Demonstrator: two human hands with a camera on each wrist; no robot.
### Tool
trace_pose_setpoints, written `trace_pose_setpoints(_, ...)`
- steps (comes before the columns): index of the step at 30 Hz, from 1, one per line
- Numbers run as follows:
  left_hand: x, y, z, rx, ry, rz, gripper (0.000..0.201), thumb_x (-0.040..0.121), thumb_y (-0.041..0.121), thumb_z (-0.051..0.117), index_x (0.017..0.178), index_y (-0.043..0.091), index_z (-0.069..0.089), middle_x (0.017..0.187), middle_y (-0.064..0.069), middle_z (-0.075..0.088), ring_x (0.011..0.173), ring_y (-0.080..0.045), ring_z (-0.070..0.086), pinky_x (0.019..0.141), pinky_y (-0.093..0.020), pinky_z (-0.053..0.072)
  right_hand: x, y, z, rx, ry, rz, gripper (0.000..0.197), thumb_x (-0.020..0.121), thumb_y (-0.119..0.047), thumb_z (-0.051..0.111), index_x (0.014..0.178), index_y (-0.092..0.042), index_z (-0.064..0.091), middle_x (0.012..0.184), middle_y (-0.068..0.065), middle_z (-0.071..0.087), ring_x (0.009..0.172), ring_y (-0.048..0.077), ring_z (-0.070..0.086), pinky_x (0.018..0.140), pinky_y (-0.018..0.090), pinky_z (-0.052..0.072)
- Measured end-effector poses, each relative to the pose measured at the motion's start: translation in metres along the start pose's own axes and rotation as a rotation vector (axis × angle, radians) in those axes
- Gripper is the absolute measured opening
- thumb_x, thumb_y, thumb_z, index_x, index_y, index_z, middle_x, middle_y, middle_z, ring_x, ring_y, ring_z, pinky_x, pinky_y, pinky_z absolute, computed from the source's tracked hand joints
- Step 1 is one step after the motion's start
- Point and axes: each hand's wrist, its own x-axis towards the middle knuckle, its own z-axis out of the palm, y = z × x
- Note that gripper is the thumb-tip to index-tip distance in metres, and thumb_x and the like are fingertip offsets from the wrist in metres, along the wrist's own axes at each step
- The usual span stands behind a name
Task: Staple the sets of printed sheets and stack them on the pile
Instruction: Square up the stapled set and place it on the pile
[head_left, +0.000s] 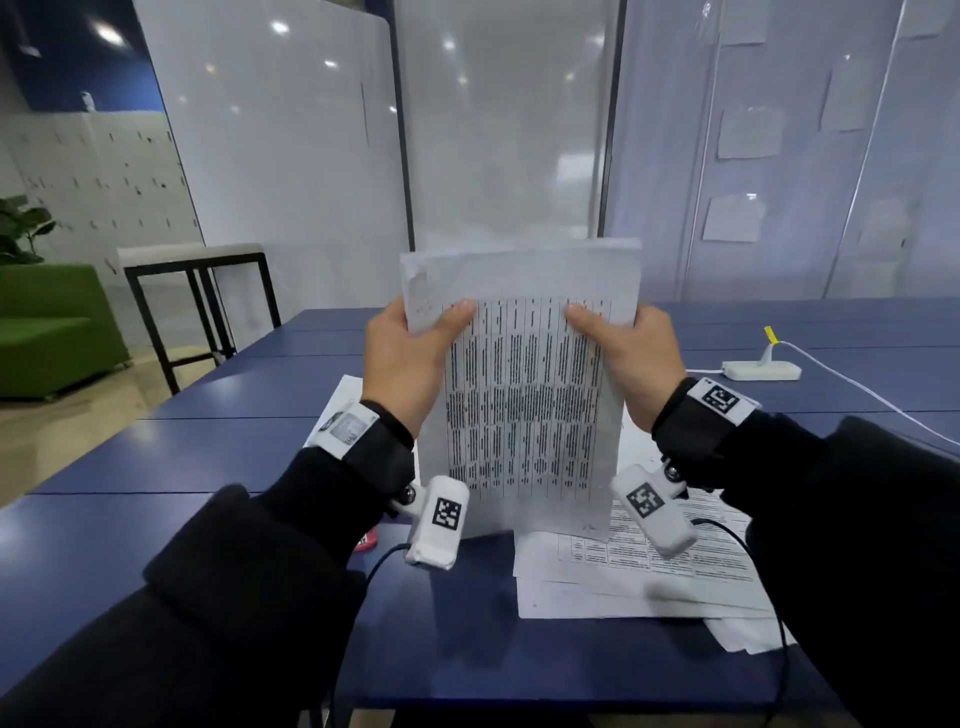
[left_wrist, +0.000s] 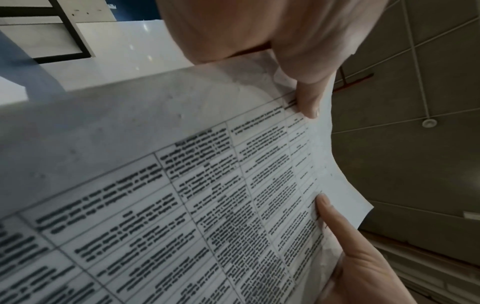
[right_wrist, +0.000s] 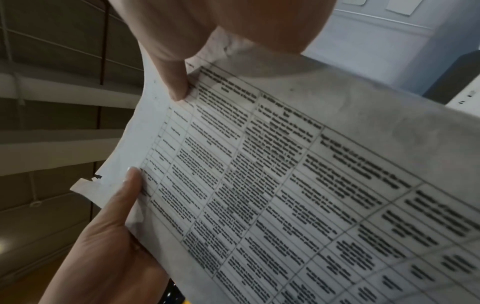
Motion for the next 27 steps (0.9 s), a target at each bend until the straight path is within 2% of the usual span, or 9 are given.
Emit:
trace_pose_setpoints(3,-0.016,-0.019,-0.003,0.043,-0.015,-0.078,0.025,0.090,0.022,0.080,0.114,0.016,0.075,0.104,0.005,0.080,0.101,-0.012,0.075,0.090,-0.028,0.058,-0.013,0.014,0.001,-0.018,-0.013,0.058,0.009,0.093,-0.014,0.076,0.102,-0.013,0.075,0.098,-0.003,0.080,0.098,0.013,0.076,0.099,0.039,0.058)
trace_pose_setpoints(5,-0.015,-0.018,-0.002,0.041,-0.015,-0.078,0.029,0.090,0.022,0.081,0.117,0.014,0.075,0.105,0.005,0.080,0.100,-0.011,0.075,0.089,-0.028,0.058,-0.013,0.010,0.003,-0.016,0.001,0.048,0.004,0.094,-0.015,0.075,0.099,-0.015,0.075,0.096,-0.003,0.080,0.097,0.014,0.076,0.098,0.039,0.059)
trace_pose_setpoints(7,-0.007,-0.007,-0.002,0.032,-0.001,-0.056,0.029,0.089,0.021,0.081,0.116,0.012,0.075,0.106,0.002,0.080,0.101,-0.014,0.076,0.092,-0.032,0.060,-0.007,0.001,0.005,0.002,0.012,0.017,0.009,0.095,-0.016,0.075,0.103,-0.012,0.075,0.101,0.001,0.080,0.100,0.018,0.076,0.097,0.041,0.059)
trace_pose_setpoints(10,0.000,0.000,-0.003,0.027,0.010,-0.033,0.030,0.088,0.020,0.082,0.116,0.010,0.074,0.107,-0.001,0.080,0.102,-0.018,0.076,0.092,-0.033,0.060,0.000,-0.003,0.008,0.023,0.010,0.000,0.014,0.094,-0.016,0.075,0.107,-0.011,0.074,0.103,0.001,0.080,0.103,0.018,0.076,0.097,0.039,0.059)
trace_pose_setpoints(13,-0.014,-0.021,-0.010,0.043,0.009,-0.070,0.039,0.084,0.021,0.086,0.119,0.012,0.070,0.107,0.001,0.079,0.100,-0.014,0.076,0.088,-0.029,0.059,-0.010,0.016,0.008,0.037,-0.004,0.063,0.009,0.093,-0.016,0.076,0.101,-0.013,0.076,0.103,0.003,0.080,0.103,0.021,0.076,0.100,0.045,0.058)
trace_pose_setpoints(17,-0.026,-0.043,-0.017,0.020,0.061,-0.130,0.055,0.077,0.021,0.091,0.122,0.013,0.062,0.109,0.000,0.078,0.099,-0.011,0.076,0.090,-0.030,0.059,-0.021,0.036,0.004,0.032,-0.019,0.104,0.015,0.091,-0.021,0.078,0.105,-0.014,0.076,0.107,0.003,0.080,0.107,0.020,0.074,0.104,0.047,0.055)
trace_pose_setpoints(19,-0.023,-0.043,-0.017,-0.006,0.078,-0.132,0.054,0.076,0.019,0.091,0.120,0.014,0.060,0.107,0.001,0.078,0.096,-0.008,0.075,0.086,-0.025,0.059,-0.019,0.036,0.002,0.033,-0.030,0.108,0.020,0.091,-0.022,0.078,0.108,-0.012,0.076,0.109,0.005,0.079,0.108,0.023,0.074,0.104,0.049,0.055)
trace_pose_setpoints(22,-0.023,-0.048,-0.016,0.019,-0.007,-0.139,0.052,0.078,0.022,0.090,0.122,0.017,0.064,0.109,0.003,0.079,0.101,-0.007,0.075,0.084,-0.020,0.056,-0.020,0.040,0.002,0.034,-0.037,0.123,0.022,0.090,-0.023,0.078,0.109,-0.012,0.075,0.110,0.005,0.079,0.109,0.022,0.074,0.105,0.050,0.054)
trace_pose_setpoints(27,-0.017,-0.039,-0.010,0.127,-0.039,-0.067,0.037,0.084,0.036,0.086,0.116,0.022,0.073,0.107,0.008,0.079,0.102,-0.007,0.074,0.092,-0.028,0.056,-0.012,0.034,0.007,0.031,-0.020,0.082,0.020,0.093,-0.021,0.077,0.109,-0.009,0.075,0.110,0.008,0.079,0.108,0.025,0.074,0.101,0.047,0.057)
